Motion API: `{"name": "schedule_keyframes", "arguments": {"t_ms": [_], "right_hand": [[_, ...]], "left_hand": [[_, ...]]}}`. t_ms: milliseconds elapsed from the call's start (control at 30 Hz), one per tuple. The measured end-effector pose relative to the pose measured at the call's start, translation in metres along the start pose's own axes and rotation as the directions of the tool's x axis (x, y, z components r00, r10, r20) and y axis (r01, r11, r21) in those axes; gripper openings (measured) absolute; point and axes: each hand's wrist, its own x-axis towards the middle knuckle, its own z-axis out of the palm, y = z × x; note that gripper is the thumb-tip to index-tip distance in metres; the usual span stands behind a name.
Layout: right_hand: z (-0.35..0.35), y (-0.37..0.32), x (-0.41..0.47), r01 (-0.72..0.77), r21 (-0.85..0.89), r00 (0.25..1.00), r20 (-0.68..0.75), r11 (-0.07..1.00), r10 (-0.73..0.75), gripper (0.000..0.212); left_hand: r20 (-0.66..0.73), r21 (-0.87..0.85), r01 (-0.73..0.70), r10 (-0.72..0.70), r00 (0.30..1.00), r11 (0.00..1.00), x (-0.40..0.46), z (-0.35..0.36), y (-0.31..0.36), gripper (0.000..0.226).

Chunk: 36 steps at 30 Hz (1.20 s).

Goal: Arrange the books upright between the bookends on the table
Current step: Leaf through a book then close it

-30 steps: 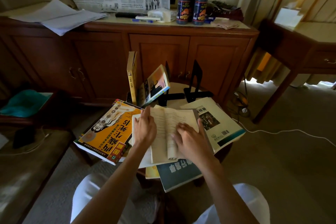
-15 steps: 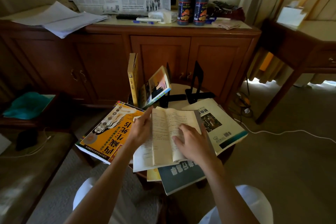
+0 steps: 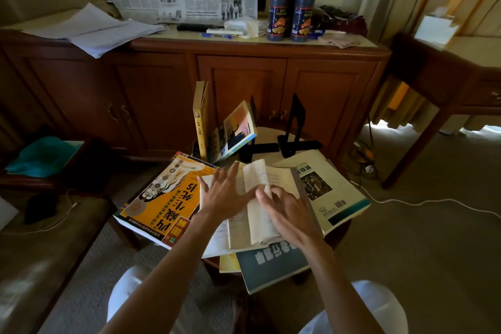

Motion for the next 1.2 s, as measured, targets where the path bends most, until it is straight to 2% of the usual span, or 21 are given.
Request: {"name": "schedule_keyframes", "arguments": {"t_ms": [100,200,233,367,433,500,600,633,667,733,767,933,1033,1200], "right_hand": [[0.003,0.011,-0.004,0.027,-0.060,0.999,-0.040,0.998,-0.029,0.083],[0.008,0.017,-0.007,0.144,-0.218,0.983,-0.079,0.965,-0.164,0.063],[0.009,0.016,-0.008,0.150,-0.272,0.984,-0.058,0.951,-0.171,0.064],[0.014,0.005,-0.009,0.062,-0.397,0.997,0.062,0.916,-0.041,0.105],[0.017,0.000,-0.011,0.062,-0.435,0.998,0.052,0.898,-0.043,0.098],[0.014,-0.003,-0.011,0.044,-0.372,0.999,0.005,0.927,-0.046,0.079],[-0.003,-0.006,-0.011,-0.035,-0.007,0.998,-0.043,0.999,0.035,0.048],[-0.009,-0.003,-0.011,-0.060,0.070,0.995,-0.077,0.996,0.066,0.047],[-0.015,0.001,-0.011,-0.081,0.095,0.988,-0.120,0.992,0.092,0.055],[-0.024,0.016,-0.013,-0.092,0.030,0.981,-0.167,0.995,0.095,0.079],[-0.027,0.024,-0.015,-0.074,-0.025,0.987,-0.144,0.997,0.069,0.086],[-0.023,0.048,-0.036,0.144,-0.336,0.988,0.106,0.931,-0.115,0.066],[-0.002,0.045,-0.057,0.188,-0.371,0.982,0.059,0.909,-0.179,0.050],[0.017,0.044,-0.059,0.182,-0.522,0.983,0.092,0.833,-0.158,0.065]], "left_hand": [[0.005,0.058,-0.014,0.014,1.000,0.998,-0.002,0.012,0.007,0.099],[0.009,0.086,-0.084,0.084,0.996,0.993,-0.004,0.020,0.007,0.087],[0.012,0.081,-0.103,0.103,0.995,0.991,-0.005,0.021,0.006,0.082],[0.040,0.005,-0.128,0.127,0.991,0.992,-0.001,0.022,0.001,0.065],[0.078,-0.063,-0.124,0.129,0.989,0.990,0.001,0.019,-0.001,0.063],[0.109,-0.119,-0.119,0.132,0.985,0.986,0.002,0.012,-0.002,0.059],[0.103,-0.167,-0.110,0.129,0.986,0.980,0.002,0.002,-0.002,0.055],[0.092,-0.173,-0.110,0.127,0.988,0.979,0.002,0.000,-0.002,0.056],[0.088,-0.162,-0.114,0.129,0.988,0.980,0.003,0.000,-0.001,0.058],[0.112,-0.097,-0.128,0.139,0.984,0.987,0.007,0.003,0.002,0.062],[0.130,-0.063,-0.133,0.140,0.982,0.989,0.008,0.006,0.004,0.063],[0.128,0.004,-0.106,0.104,0.986,0.994,0.009,0.017,0.018,0.064],[0.069,-0.003,-0.111,0.111,0.991,0.994,0.002,0.029,0.016,0.063],[0.039,0.055,-0.151,0.149,0.988,0.987,0.002,0.038,0.008,0.064]]}}
